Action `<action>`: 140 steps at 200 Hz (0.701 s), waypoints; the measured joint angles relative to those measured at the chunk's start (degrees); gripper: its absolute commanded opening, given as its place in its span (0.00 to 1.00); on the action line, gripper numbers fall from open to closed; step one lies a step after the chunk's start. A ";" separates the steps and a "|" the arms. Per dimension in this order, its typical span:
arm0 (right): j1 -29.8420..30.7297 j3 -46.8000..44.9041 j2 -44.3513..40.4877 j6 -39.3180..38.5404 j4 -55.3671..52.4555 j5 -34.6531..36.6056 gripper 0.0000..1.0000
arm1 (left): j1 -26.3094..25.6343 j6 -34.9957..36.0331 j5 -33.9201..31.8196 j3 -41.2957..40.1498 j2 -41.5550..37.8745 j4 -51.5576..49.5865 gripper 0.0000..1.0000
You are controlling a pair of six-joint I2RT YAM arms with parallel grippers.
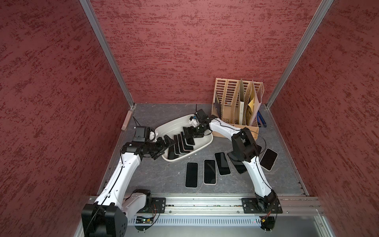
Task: Take the phone out of the storage box
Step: Pick up the phone from the storage box.
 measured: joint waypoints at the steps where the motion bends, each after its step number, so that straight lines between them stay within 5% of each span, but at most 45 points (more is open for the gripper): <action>1: 0.00 -0.13 -0.07 0.07 0.15 -0.07 0.54 | 0.00 -0.07 0.07 0.00 0.04 0.22 1.00; 140: 0.44 -14.86 -10.67 6.88 14.34 -7.15 0.51 | 0.31 -4.11 4.87 1.44 14.47 16.09 0.98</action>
